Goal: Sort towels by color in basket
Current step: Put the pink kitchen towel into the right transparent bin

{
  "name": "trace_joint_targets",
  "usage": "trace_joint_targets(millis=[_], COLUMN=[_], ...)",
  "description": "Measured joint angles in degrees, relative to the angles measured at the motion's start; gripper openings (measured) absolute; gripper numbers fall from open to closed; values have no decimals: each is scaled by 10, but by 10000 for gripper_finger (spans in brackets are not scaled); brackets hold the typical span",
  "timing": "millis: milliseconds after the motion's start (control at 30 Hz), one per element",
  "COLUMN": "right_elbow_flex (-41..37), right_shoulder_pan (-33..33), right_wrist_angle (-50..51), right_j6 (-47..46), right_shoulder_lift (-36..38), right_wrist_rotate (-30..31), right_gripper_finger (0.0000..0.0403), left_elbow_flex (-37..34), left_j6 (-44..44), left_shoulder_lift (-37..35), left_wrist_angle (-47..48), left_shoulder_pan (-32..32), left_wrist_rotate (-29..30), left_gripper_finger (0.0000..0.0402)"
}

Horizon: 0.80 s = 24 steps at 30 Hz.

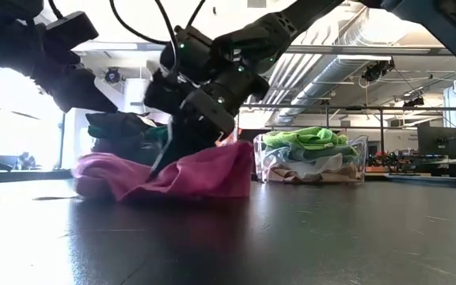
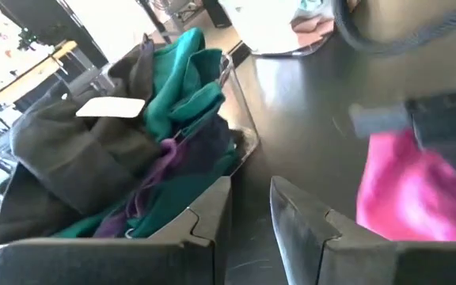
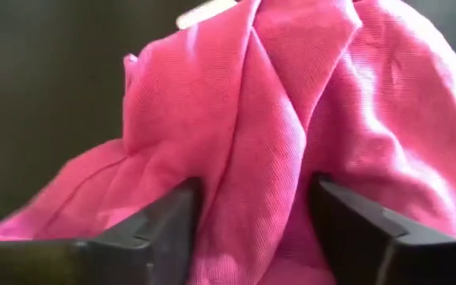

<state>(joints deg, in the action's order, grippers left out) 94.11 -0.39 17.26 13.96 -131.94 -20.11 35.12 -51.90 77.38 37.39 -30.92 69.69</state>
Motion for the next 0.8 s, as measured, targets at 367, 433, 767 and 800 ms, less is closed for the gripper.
trace_joint_targets(millis=[367, 433, 767, 800], right_elbow_flex=[-5, -9, -240, -262], right_shoulder_pan=[11, 21, -9, -21], right_wrist_angle=[314, 344, 266, 251], right_j6=[-23, -18, -50, -43], right_shoulder_lift=[79, 110, 427, 458], right_wrist_rotate=[216, 222, 379, 396], right_gripper_finger=[33, 12, 7, 6], left_elbow_flex=[-2, -2, -2, -2], left_j6=[15, 12, 38, 49], left_shoulder_lift=[2, 3, 21, 25], left_wrist_angle=[-35, -35, -80, -89], left_shoulder_pan=[-19, -25, -31, -28], left_wrist_rotate=[-2, -2, 1, 2], left_gripper_finger=[78, 78, 78, 78])
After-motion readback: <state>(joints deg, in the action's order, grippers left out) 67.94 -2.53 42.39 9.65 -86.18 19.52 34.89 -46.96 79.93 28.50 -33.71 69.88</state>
